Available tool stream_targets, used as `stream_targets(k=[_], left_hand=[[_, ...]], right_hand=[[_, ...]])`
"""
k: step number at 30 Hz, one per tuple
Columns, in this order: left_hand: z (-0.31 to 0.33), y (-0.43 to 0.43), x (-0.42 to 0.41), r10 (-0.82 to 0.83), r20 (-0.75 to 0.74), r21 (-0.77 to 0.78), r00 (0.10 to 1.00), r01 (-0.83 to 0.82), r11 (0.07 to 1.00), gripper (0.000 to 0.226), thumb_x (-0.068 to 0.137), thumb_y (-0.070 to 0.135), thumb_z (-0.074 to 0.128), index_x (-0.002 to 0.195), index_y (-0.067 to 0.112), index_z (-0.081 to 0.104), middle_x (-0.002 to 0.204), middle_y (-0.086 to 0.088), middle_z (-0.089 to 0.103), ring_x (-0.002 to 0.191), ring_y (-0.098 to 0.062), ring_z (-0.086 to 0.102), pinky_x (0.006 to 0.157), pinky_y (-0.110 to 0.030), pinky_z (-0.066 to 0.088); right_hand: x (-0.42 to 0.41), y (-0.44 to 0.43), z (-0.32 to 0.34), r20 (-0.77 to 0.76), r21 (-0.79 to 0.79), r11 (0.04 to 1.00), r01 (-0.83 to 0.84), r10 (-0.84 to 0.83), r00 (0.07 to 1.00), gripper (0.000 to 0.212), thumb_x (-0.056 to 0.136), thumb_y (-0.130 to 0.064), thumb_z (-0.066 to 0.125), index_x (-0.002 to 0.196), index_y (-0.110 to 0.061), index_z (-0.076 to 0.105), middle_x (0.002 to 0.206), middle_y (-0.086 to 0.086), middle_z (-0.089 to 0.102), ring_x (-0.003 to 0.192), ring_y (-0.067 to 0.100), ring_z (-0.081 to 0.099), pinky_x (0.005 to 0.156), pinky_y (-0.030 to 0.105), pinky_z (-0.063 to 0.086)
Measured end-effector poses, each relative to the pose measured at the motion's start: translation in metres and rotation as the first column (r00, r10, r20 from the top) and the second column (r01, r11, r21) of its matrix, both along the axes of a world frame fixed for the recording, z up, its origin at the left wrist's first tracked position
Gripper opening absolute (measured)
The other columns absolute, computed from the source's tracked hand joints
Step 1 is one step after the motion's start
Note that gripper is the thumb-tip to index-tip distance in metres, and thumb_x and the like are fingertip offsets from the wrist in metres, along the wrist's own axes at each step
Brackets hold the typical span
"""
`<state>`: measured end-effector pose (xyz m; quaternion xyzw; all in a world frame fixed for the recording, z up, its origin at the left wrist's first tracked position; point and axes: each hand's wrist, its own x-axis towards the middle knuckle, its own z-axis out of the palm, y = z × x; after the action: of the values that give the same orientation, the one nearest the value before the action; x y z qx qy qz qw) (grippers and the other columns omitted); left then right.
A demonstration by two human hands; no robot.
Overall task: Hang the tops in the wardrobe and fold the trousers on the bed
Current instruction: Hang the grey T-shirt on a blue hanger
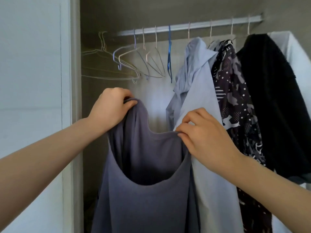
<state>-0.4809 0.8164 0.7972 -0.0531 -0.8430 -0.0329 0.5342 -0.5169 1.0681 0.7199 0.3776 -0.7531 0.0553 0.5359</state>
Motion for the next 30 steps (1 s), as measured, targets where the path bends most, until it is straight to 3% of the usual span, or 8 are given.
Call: stream_targets(k=[4,8,13,17,21,25,30], left_hand=[[0.031,-0.007,-0.011,0.052,-0.014,-0.029,0.999,-0.053,0.998,0.021,0.092,0.032,0.062,0.094,0.015,0.073,0.094,-0.011,0.072,0.096,-0.034,0.064,0.082,-0.046,0.051],[0.057,-0.007,-0.019,0.072,-0.055,-0.039,0.996,-0.074,0.996,0.021,0.093,0.033,0.062,0.096,0.015,0.072,0.096,-0.014,0.07,0.097,-0.038,0.063,0.083,-0.047,0.052],[0.065,-0.006,-0.029,0.047,-0.145,-0.065,0.988,-0.057,0.996,0.021,0.095,0.036,0.059,0.097,0.019,0.07,0.099,-0.011,0.068,0.096,-0.037,0.063,0.079,-0.047,0.053],[0.06,-0.007,-0.037,0.098,-0.16,-0.184,0.982,-0.127,0.975,0.024,0.097,0.038,0.054,0.102,0.019,0.068,0.103,-0.008,0.065,0.096,-0.036,0.062,0.074,-0.042,0.05],[0.057,-0.008,-0.039,0.145,-0.159,-0.209,0.976,-0.177,0.962,0.024,0.099,0.038,0.052,0.1,0.018,0.066,0.102,-0.005,0.063,0.093,-0.037,0.062,0.069,-0.039,0.045],[0.059,-0.009,-0.038,0.16,-0.144,-0.213,0.977,-0.188,0.959,0.024,0.099,0.037,0.05,0.102,0.019,0.066,0.104,-0.004,0.062,0.096,-0.035,0.062,0.072,-0.038,0.046],[0.061,-0.011,-0.038,0.186,-0.13,-0.214,0.974,-0.21,0.954,0.025,0.1,0.038,0.05,0.104,0.019,0.066,0.105,-0.004,0.063,0.097,-0.034,0.062,0.074,-0.04,0.048]], right_hand=[[-0.016,-0.012,0.036,-0.032,0.069,0.998,0.0,0.002,0.999,0.027,0.1,-0.03,0.043,0.108,-0.023,0.067,0.109,-0.005,0.055,0.112,0.02,0.041,0.093,0.034,0.038],[-0.029,-0.024,0.072,-0.093,0.106,0.994,0.021,-0.011,0.996,0.024,0.098,-0.027,0.047,0.109,-0.022,0.068,0.108,-0.003,0.055,0.11,0.021,0.042,0.091,0.035,0.04],[-0.041,-0.04,0.11,-0.22,0.022,0.999,0.03,-0.024,0.975,0.02,0.095,-0.014,0.053,0.106,-0.013,0.07,0.098,0.004,0.059,0.1,0.026,0.047,0.083,0.041,0.044],[-0.048,-0.054,0.145,-0.295,-0.082,0.995,0.056,-0.077,0.952,0.025,0.094,-0.016,0.048,0.107,-0.01,0.068,0.101,0.008,0.058,0.102,0.029,0.047,0.085,0.041,0.043],[-0.055,-0.074,0.185,-0.303,-0.184,0.977,0.109,-0.162,0.939,0.028,0.093,-0.02,0.044,0.108,-0.008,0.065,0.109,0.01,0.053,0.108,0.03,0.043,0.088,0.042,0.042],[-0.064,-0.09,0.228,-0.138,-0.291,0.94,0.18,-0.227,0.964,0.031,0.092,-0.021,0.046,0.114,-0.004,0.058,0.123,0.016,0.047,0.116,0.037,0.04,0.089,0.044,0.04],[-0.076,-0.101,0.267,0.295,-0.416,0.885,0.21,-0.087,0.951,0.035,0.09,-0.021,0.048,0.118,-0.001,0.054,0.13,0.024,0.048,0.115,0.041,0.047,0.09,0.039,0.042]])
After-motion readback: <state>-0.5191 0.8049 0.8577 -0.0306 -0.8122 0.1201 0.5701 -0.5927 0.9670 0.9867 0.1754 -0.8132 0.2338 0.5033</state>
